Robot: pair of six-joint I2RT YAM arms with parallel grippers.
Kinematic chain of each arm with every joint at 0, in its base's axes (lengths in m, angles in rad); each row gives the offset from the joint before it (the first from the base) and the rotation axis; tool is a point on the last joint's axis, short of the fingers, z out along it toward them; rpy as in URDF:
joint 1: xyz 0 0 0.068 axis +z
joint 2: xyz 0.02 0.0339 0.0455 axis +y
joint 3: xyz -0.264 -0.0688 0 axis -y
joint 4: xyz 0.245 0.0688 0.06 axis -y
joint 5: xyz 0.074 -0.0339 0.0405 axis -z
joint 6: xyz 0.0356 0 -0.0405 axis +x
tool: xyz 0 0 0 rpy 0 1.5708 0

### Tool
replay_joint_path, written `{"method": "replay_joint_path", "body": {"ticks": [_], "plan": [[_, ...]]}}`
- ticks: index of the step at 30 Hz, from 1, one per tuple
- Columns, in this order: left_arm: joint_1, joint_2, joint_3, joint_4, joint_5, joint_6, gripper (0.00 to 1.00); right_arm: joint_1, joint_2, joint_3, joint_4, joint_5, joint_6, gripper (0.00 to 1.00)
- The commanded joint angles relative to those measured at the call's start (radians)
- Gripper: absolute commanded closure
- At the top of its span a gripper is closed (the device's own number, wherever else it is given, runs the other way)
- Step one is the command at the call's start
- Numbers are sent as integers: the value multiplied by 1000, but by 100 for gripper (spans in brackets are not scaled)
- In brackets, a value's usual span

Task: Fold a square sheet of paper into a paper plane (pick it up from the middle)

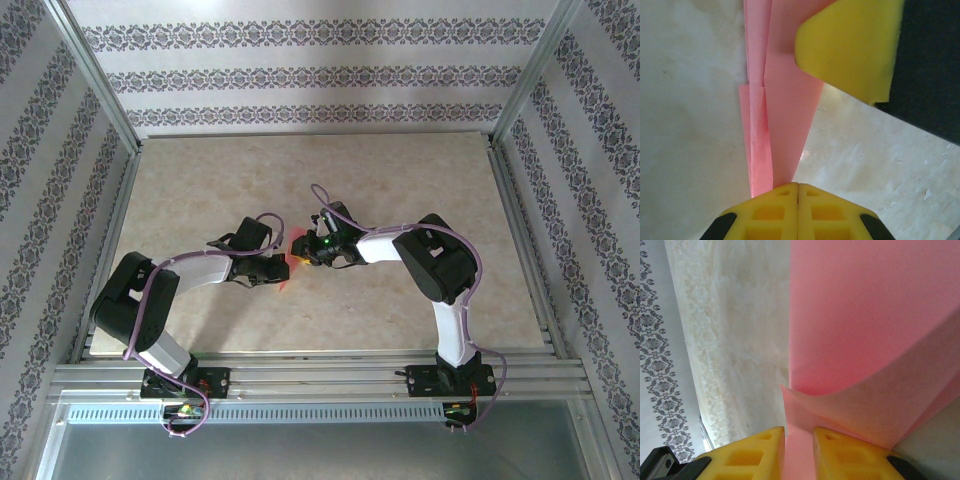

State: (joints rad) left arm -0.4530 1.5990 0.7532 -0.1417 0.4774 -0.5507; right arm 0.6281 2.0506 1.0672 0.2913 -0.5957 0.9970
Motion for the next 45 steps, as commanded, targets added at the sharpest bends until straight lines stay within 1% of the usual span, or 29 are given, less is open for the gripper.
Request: {"method": "replay_joint_path", "body": {"ticks": [1,9,15,26,35,45], "plan": [[-19,19,-7,-7,-5,-10,92,-5,53,-2,-68,23,3,74],[-21,29,-8,-13,-8,-11,92,-5,54,0,-69,22,3,73],[-34,24,-8,-49,-29,-8,92,-5,56,0,-69,23,6,74],[-62,15,-6,-148,-124,25,94,-6,63,2,-69,25,10,74],[-77,-26,-35,-158,-100,2,94,-5,63,2,-69,27,13,75],[-81,-66,-57,-213,-107,12,94,-6,69,5,-72,29,15,75]]}}
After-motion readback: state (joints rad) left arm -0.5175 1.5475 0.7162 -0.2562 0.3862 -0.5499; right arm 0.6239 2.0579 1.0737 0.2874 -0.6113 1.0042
